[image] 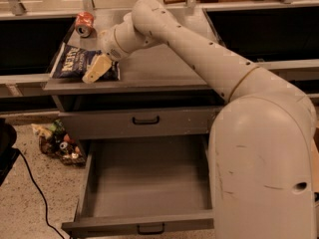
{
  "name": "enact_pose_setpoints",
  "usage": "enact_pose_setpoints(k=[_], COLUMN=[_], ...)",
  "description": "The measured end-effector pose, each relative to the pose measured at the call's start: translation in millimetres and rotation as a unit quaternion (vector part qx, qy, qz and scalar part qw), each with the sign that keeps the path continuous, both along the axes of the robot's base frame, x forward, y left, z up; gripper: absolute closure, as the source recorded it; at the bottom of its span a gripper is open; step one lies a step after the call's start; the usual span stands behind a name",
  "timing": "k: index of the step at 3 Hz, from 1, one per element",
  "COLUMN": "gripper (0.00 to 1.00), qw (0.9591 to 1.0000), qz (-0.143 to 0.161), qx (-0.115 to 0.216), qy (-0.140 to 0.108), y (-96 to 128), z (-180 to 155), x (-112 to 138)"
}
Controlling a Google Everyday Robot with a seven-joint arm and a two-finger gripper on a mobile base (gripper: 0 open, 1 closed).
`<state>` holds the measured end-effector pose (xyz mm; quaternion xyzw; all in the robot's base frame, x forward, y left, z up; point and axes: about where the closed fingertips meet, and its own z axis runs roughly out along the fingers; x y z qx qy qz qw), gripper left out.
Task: Place blue chip bag into middle drawer
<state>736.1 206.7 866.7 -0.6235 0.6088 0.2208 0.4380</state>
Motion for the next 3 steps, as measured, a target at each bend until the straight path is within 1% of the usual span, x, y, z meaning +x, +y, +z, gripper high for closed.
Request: enact_pose_setpoints(k=[1,2,3], gripper=[0.00,0.19,0.42], qw=[0.9997,0.9990,0.9985], qz=[0.003,0.000,-0.002], qx=[-0.001,-0.004,0.017], qy=[0.026,0.044,0.053], y=[1.9,3.6,3.9], z=[-9.5,-17.2,-17.3], x=[-2.3,1.6,5.1])
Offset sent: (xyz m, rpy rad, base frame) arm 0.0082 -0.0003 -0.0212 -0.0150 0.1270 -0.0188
